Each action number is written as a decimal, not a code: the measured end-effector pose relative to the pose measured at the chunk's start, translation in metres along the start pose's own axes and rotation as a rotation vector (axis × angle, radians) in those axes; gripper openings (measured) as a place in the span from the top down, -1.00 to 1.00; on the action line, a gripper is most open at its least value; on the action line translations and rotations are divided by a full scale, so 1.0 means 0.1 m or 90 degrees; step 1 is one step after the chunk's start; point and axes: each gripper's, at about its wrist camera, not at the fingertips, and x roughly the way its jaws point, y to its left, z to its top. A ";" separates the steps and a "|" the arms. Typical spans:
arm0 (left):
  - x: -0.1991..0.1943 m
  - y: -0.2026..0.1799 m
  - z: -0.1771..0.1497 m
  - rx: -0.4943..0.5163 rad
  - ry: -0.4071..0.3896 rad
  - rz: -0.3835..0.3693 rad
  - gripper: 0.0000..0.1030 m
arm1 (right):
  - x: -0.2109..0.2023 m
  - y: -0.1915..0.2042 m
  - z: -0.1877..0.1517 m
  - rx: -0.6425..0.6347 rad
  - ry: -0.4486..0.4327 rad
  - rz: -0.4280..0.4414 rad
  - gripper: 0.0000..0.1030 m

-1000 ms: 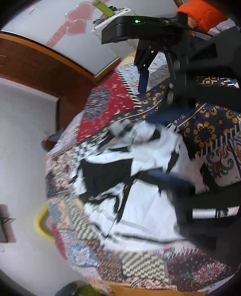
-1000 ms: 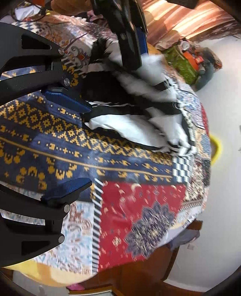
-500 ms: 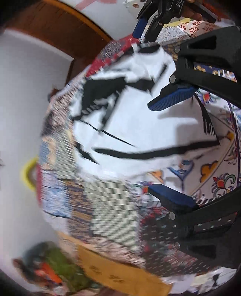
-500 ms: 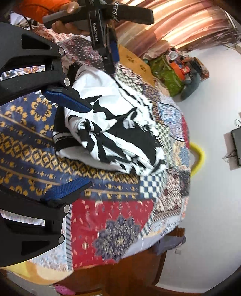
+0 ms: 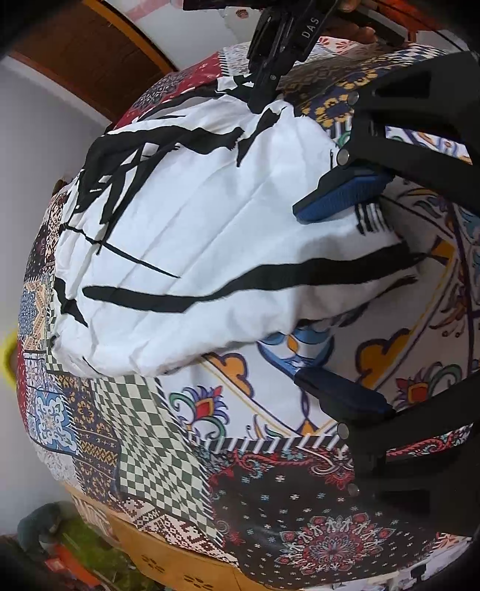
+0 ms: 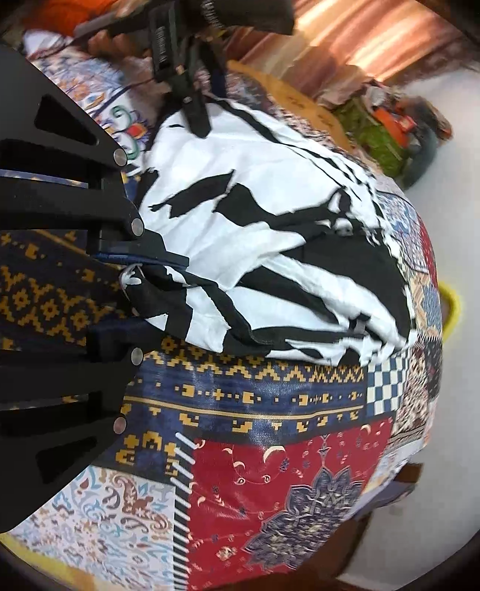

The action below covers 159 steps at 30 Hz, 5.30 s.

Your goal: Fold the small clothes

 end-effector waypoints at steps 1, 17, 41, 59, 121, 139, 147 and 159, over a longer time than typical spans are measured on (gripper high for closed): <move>-0.01 0.01 -0.02 -0.002 0.000 0.001 -0.64 | -0.01 0.03 -0.03 -0.008 0.001 -0.003 0.60; -0.78 0.32 0.28 -0.013 -0.132 0.051 -0.64 | -0.65 -0.01 0.32 -0.085 -0.115 -0.055 0.14; 0.35 0.38 1.28 0.003 -0.079 0.088 -0.64 | 0.59 0.14 1.34 -0.198 -0.035 -0.051 0.55; 0.03 0.64 1.00 -0.020 -0.103 0.144 -0.51 | 0.16 0.14 1.36 -0.169 -0.095 -0.053 0.75; 0.36 0.45 0.95 -0.076 -0.017 -0.080 -0.38 | 0.33 -0.39 0.91 0.081 -0.046 0.101 -0.41; -0.21 0.10 0.95 -0.014 -0.109 -0.050 0.80 | 0.04 0.06 0.88 -0.006 -0.072 0.102 0.77; -1.17 0.21 0.68 -0.009 -0.206 -0.029 0.80 | -0.64 0.64 0.86 -0.056 -0.147 0.129 0.78; -1.74 0.70 0.17 -0.030 -0.218 0.013 0.80 | -0.72 1.33 0.70 -0.076 -0.150 0.181 0.78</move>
